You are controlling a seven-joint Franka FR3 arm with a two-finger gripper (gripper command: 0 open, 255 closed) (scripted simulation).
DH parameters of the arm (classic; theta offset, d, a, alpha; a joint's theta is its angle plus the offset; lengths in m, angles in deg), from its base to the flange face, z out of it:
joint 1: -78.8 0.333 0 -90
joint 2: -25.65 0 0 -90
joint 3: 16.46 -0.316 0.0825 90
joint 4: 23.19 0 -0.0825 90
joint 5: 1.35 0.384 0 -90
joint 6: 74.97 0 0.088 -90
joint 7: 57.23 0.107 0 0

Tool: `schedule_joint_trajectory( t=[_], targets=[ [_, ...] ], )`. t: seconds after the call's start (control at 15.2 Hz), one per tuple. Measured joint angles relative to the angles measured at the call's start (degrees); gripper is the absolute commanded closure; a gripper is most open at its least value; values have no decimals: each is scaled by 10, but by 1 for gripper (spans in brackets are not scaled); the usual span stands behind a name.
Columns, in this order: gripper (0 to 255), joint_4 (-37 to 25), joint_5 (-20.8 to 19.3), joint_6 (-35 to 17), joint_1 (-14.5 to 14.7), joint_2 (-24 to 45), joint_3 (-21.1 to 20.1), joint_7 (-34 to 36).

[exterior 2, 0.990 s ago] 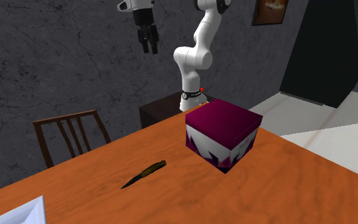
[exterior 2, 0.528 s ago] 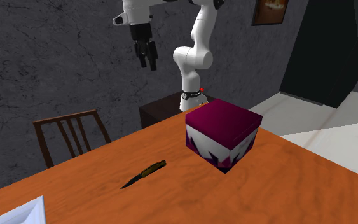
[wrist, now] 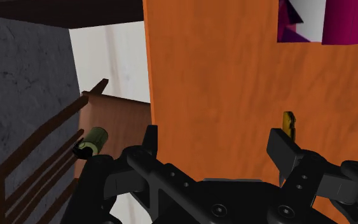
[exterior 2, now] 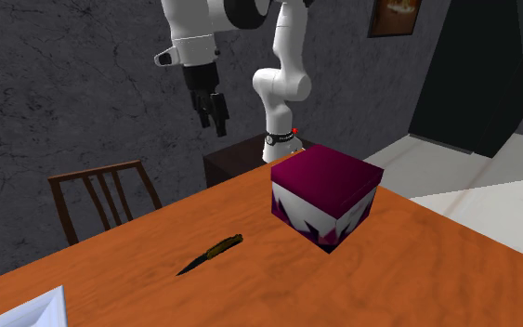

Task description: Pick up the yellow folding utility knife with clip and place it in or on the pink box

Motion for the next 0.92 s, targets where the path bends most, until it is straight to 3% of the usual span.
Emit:
schedule_joint_trajectory(
  t=[0.59,0.92],
  targets=[
    [0,-124,-49,-63,25,196,-41,70],
    [0,-214,-86,-73,49,304,-49,109]
  ],
)
